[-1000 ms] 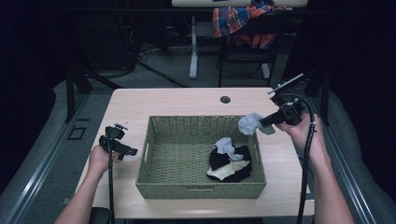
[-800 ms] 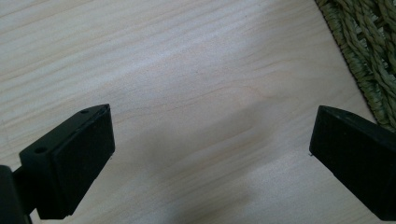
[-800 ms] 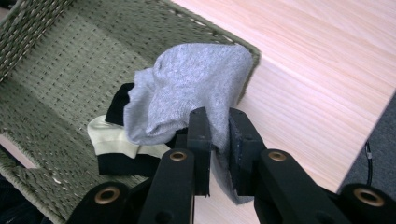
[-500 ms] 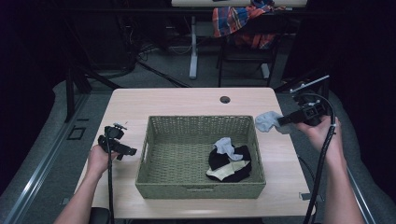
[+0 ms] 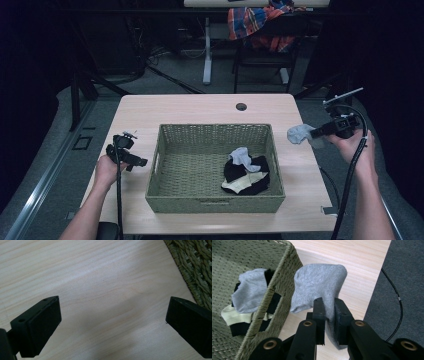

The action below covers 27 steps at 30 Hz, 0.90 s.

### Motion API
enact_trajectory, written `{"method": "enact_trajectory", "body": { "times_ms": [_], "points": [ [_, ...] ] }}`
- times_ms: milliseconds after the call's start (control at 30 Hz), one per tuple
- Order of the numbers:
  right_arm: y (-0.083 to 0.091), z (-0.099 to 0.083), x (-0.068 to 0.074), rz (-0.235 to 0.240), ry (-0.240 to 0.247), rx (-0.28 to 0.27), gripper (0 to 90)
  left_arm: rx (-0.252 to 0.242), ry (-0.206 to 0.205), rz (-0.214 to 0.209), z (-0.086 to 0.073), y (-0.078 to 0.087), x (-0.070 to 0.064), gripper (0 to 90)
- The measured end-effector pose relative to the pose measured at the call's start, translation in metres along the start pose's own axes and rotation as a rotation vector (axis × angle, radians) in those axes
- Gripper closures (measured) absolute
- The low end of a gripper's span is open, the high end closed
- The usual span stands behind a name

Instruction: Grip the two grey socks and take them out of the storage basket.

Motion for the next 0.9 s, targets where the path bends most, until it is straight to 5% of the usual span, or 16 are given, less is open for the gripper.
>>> {"method": "enact_trajectory", "body": {
  "times_ms": [900],
  "points": [
    [-0.042, -0.006, 0.001, -0.003, -0.001, 0.093, 81.6, 0.004, -0.003, -0.004, 0.0, -0.002, 0.0, 0.1]
  ]
}}
Point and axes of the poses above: each handheld gripper's, and its own axes: y roughly backward along the jaws, z roughly out of its top, x roughly to its left, the point moved 7 cm from there along -y, roughly forward along the jaws, and after that the axes turned 8 degrees about -z, right-handed, at the moved point
